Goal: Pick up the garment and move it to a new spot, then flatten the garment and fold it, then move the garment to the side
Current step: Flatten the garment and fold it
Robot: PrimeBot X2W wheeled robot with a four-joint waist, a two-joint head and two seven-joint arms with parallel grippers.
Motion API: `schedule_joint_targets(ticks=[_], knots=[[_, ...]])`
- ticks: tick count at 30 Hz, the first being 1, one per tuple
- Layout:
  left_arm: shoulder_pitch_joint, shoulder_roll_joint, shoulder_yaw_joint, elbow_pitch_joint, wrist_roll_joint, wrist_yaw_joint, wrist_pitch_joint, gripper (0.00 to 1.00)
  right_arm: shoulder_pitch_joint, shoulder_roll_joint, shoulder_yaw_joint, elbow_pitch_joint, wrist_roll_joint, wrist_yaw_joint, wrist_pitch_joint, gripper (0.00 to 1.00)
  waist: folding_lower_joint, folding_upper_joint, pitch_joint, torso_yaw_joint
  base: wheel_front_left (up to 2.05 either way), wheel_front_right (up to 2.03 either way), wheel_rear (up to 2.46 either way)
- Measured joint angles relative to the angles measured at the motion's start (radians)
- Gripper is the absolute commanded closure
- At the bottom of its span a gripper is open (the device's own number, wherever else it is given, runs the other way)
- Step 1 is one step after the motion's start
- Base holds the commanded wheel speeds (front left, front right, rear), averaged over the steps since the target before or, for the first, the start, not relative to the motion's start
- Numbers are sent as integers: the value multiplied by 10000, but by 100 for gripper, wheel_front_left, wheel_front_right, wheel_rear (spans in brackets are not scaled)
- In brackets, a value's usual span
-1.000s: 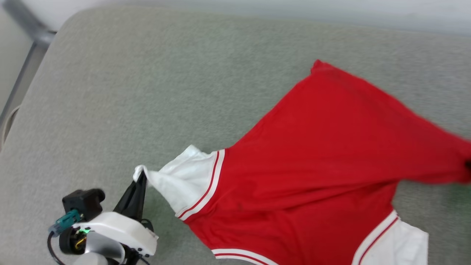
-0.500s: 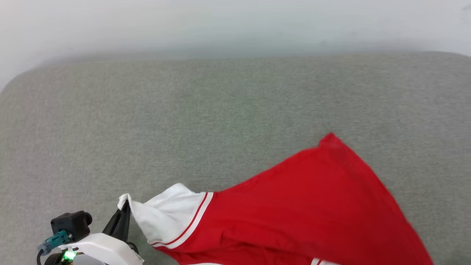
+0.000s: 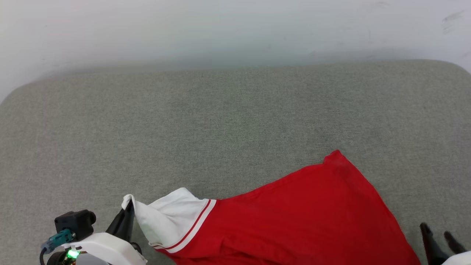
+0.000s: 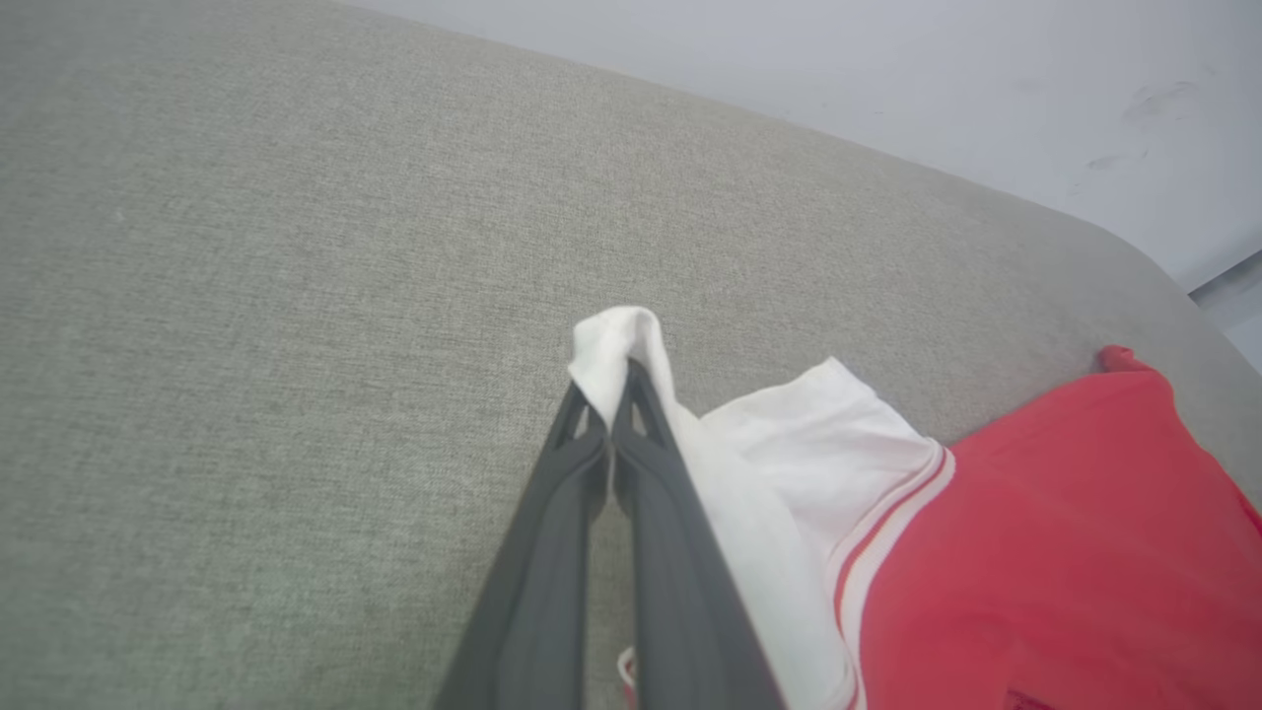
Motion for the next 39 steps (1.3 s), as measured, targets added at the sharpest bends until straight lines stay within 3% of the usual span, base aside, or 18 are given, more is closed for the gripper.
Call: schedule_joint_targets(ticks=[5, 10, 13, 18, 23, 29, 35, 36, 37, 38, 39], knots=[[-250, -88, -63, -171, 84, 15, -35, 100, -1096, -412, 257, 113, -81, 0, -1850, 0, 0, 0, 234, 184, 0, 0, 0], [-605, -224, -199, -326, 217, 23, -88, 100, -2343, -1200, 1051, 857, -23, 0, -2013, 0, 1, 0, 627, 373, 0, 0, 0], [-966, -291, -274, -458, 337, -8, -117, 100, -3191, -1925, 1680, 1185, 322, 0, -1110, 0, 1, 0, 947, 537, 0, 0, 0], [-1583, -525, -451, -635, 520, -86, -215, 100, -4422, -3214, 2736, 1329, 861, 0, 1639, 0, 3, 0, 1507, 913, 0, 0, 0], [-2063, -665, -604, -627, 642, -196, -295, 100, -5417, -3942, 3743, 924, 1246, 0, 3818, 0, 3, 0, 2063, 1285, 0, 0, 0], [-2475, -888, -723, -504, 706, -345, -433, 100, -6044, -4370, 4897, 884, 1321, 0, 4819, 0, 3, -1, 2703, 1665, 0, 0, 0], [-2684, -1099, -830, -199, 706, -445, -573, 100, -6071, -4719, 5327, 1436, 1722, -10, 5338, 0, 1, -1, 3087, 1979, 0, 0, 0], [-2683, -1099, -826, -144, 702, -447, -602, 100, -6101, -4738, 5348, 1519, 1799, -21, 5425, 45, 0, -1, 3110, 1994, 0, 0, 0], [-2683, -1099, -821, -90, 694, -447, -604, 100, -6147, -4748, 5379, 1586, 1885, -21, 5501, 80, 0, -1, 3110, 1987, 0, 0, 0], [-2683, -1101, -813, -52, 681, -449, -617, 100, -6176, -4744, 5407, 1618, 1977, -23, 5547, 80, 0, -1, 3094, 1971, 0, 0, 0], [-2678, -1099, -805, -21, 679, -449, -650, 100, -6179, -4736, 5446, 1634, 2069, -23, 5557, 100, 0, -1, 3071, 1945, 0, 0, 0]])
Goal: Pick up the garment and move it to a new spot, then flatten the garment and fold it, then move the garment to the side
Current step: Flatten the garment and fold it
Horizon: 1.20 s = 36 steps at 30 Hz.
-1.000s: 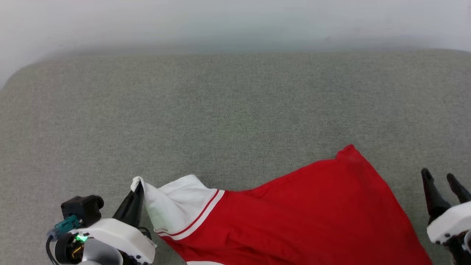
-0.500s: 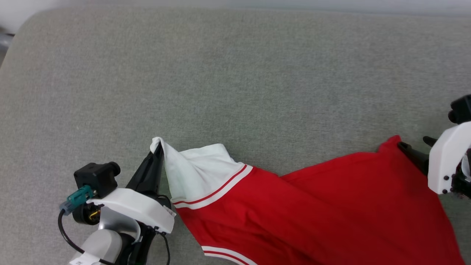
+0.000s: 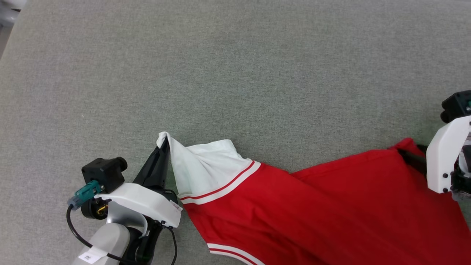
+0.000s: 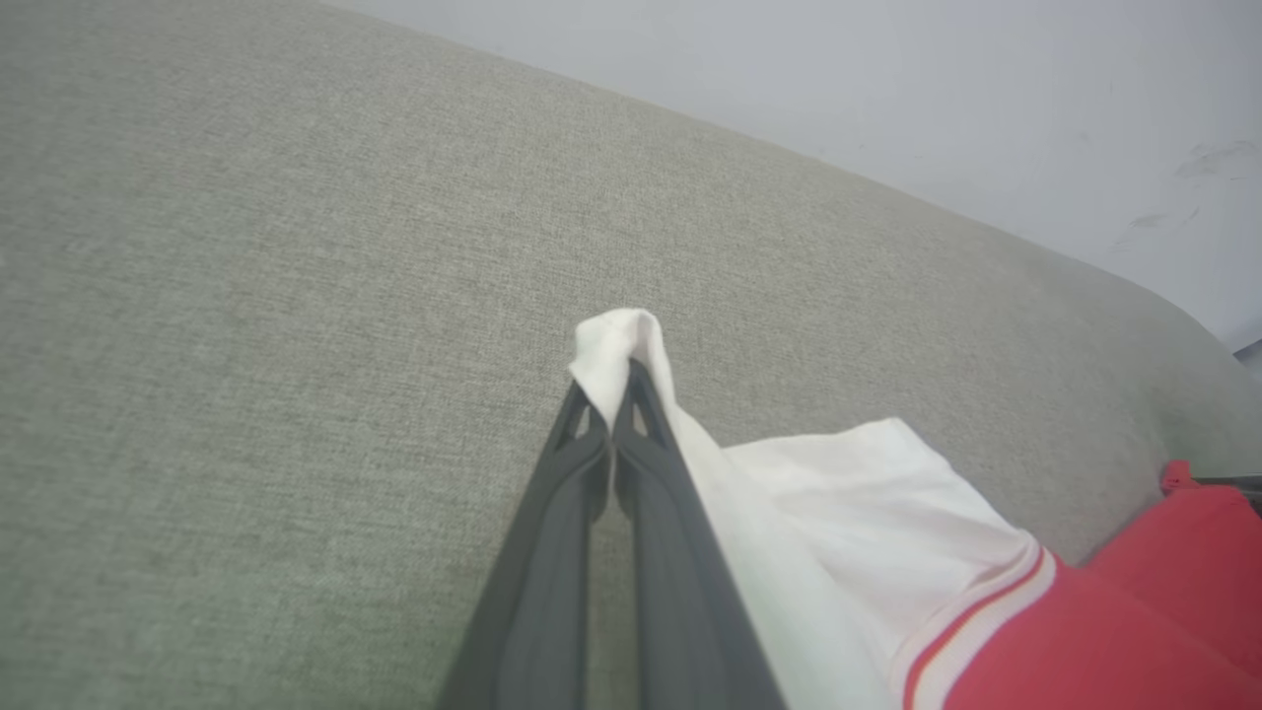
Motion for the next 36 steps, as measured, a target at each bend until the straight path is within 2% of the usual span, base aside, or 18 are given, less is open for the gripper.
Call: schedule_joint_targets(ticks=[4, 9, 14, 18, 24, 28, 36], knots=[[9, 38, 25, 75, -77, 2, 6, 100, -2, 102, 171, 63, 245, 6, -84, 100, 0, 1, -191, -119, 0, 0, 0], [14, 215, 182, 50, -75, 107, 29, 100, -32, 341, -194, 203, 176, 31, -838, 100, 1, 1, -605, -296, 0, 0, 0], [-217, 397, 303, 27, 33, 198, 69, 100, -229, 550, -867, 349, -437, 25, -1367, 100, 1, 1, -1147, -565, 0, 0, 0], [-964, 784, 462, 115, 232, 182, 305, 100, -598, 838, -1145, 453, -903, 25, -1739, 100, 0, 1, -1563, -858, 0, 0, 0], [-2708, 1250, 591, 694, 485, -92, 761, 100, -1483, 1187, -1223, 742, -1521, 27, -2199, 100, 0, 1, -2047, -1374, 0, 0, 0], [-4417, 1569, 623, 1404, 878, -228, 1202, 100, -2738, 1455, -1139, 1181, -1967, 29, -2550, 100, 0, 1, -2180, -1837, 0, 0, 0], [-7819, 1965, 836, 2592, 1396, -529, 1639, 100, -5730, 1814, -1544, 1810, -2871, 31, -3499, 100, 1, 1, -1451, -2123, 0, 0, 0]])
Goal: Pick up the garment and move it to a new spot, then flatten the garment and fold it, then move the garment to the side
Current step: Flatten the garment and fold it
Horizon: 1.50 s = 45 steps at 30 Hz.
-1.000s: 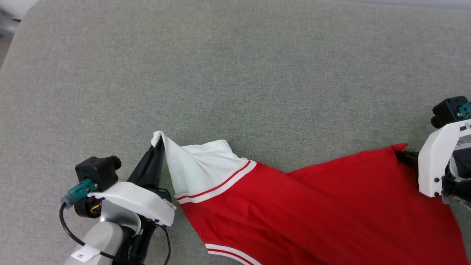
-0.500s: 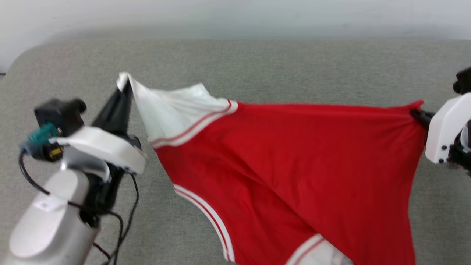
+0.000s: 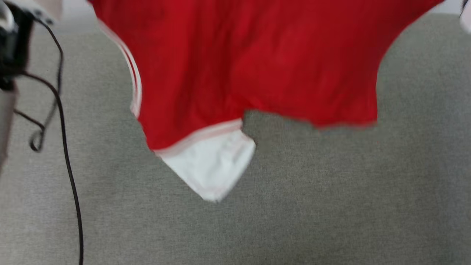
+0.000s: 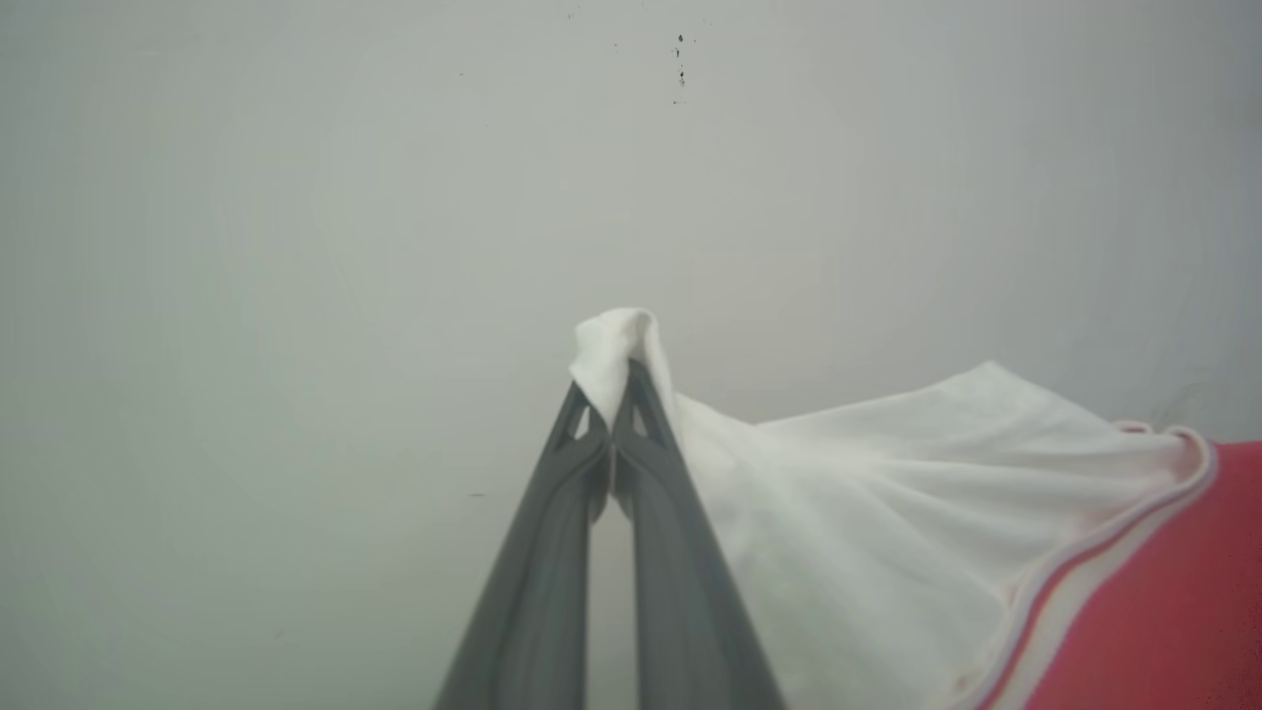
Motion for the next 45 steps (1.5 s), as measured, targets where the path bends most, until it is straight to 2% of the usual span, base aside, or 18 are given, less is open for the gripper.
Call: schedule_joint_targets(ticks=[6, 12, 17, 23, 26, 30, 33, 38, 45], knots=[[-2703, 207, -94, 731, 683, -259, 155, 100, -2374, 278, -543, 510, -552, 0, -955, 100, 0, 0, 965, -124, 0, 0, 0], [-5215, 161, -125, 1891, 997, -510, 140, 100, -4579, 445, -934, 1168, -1072, 0, -2042, 100, 1, 0, 2176, -129, 0, 0, 0], [-6114, -86, 63, 2968, 773, -715, -113, 100, -5475, 754, -1141, 1839, -1404, 2, -2805, 100, 2, 0, 2978, -66, 0, 0, 0], [-6152, -232, 150, 4023, 522, -947, -391, 100, -5680, 1131, -966, 2746, -1542, 0, -3244, 100, 2, 0, 3617, -9, 0, 0, 0], [-5915, -397, 299, 4571, 176, -1172, -589, 100, -5677, 1243, -698, 3258, -1452, 0, -3392, 100, 2, 0, 3906, 10, 0, 0, 0], [-4709, -539, 575, 5323, -614, -1766, -871, 100, -5049, 1342, -303, 4128, -988, 0, -3628, 100, 2, 0, 3949, 29, 0, 0, 0], [-4130, -556, 648, 5522, -838, -1916, -1049, 100, -4652, 1381, -81, 4368, -738, 0, -3762, 100, 1, 0, 3839, 48, 0, 0, 0], [-1958, -723, 560, 5779, -1388, -2186, -1475, 100, -2939, 1308, 654, 4748, -136, 0, -4013, 100, 0, 0, 3278, 142, 0, 0, 0], [1422, -1041, 343, 5572, -2167, -2280, -1918, 100, 66, 828, 1536, 4309, 1078, 2, -4420, 100, -1, 0, 2132, 317, 0, 0, 0]])
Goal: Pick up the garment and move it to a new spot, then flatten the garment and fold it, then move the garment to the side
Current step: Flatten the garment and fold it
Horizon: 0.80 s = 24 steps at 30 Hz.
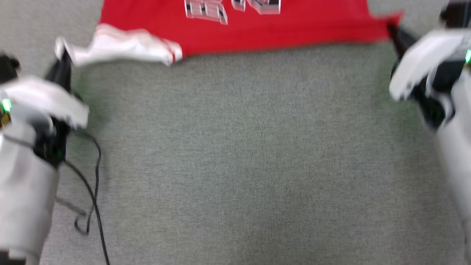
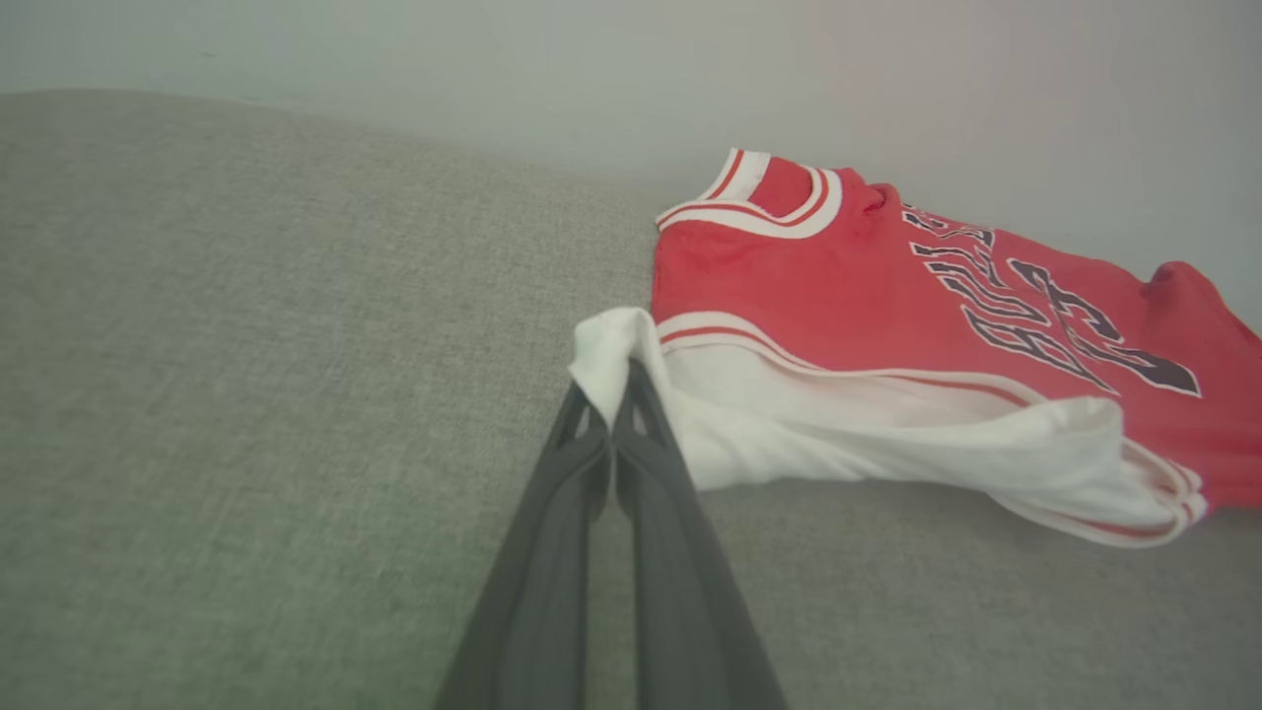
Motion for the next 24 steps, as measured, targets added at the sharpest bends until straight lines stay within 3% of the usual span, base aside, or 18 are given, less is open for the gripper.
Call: schedule_joint_targets(ticks=[9, 14, 24], knots=[[3613, 268, -15, -1415, -591, 90, -242, 100, 3617, -558, 109, -1212, 993, 15, -554, 100, -2, 0, -1504, 169, 0, 0, 0], [5606, 309, 142, -2692, -974, 709, -196, 100, 5469, -568, -330, -1885, 1064, 33, -742, 100, -3, 0, -2280, 244, 0, 0, 0], [9462, 267, 456, -6002, -1810, 2499, 437, 100, 9124, -104, -1735, -3942, 380, 29, -63, 100, -3, 0, -3596, 420, 0, 0, 0]])
